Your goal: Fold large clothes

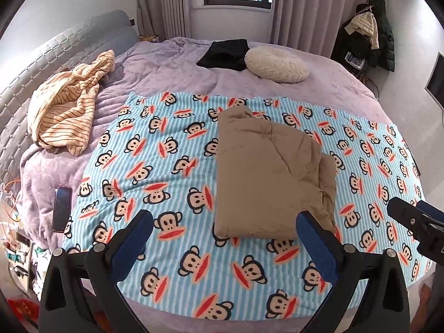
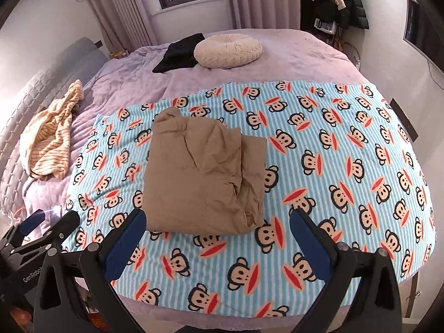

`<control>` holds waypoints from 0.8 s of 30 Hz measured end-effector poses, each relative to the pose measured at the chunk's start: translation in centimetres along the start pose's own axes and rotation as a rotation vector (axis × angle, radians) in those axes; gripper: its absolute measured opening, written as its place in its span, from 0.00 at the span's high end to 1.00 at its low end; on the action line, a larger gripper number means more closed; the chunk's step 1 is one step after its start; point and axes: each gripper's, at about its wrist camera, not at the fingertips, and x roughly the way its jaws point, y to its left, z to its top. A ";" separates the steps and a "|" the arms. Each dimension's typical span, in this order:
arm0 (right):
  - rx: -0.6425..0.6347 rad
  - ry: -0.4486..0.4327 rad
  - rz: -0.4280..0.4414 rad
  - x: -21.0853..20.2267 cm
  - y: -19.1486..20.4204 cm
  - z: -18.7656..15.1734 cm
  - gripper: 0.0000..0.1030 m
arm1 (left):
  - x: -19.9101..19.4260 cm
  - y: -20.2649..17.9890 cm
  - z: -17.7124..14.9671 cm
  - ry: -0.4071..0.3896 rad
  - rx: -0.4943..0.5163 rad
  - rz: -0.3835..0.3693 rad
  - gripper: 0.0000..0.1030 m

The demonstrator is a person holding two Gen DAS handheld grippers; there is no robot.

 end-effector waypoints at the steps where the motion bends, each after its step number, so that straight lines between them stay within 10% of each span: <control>1: 0.001 0.000 -0.001 0.0 0.0 0.0 0.00 | 0.0 0.0 0.0 0.000 0.000 0.000 0.00; 24: 0.000 -0.004 -0.002 -0.1 0.0 -0.1 0.00 | -0.2 0.3 -0.1 -0.008 0.006 0.019 0.00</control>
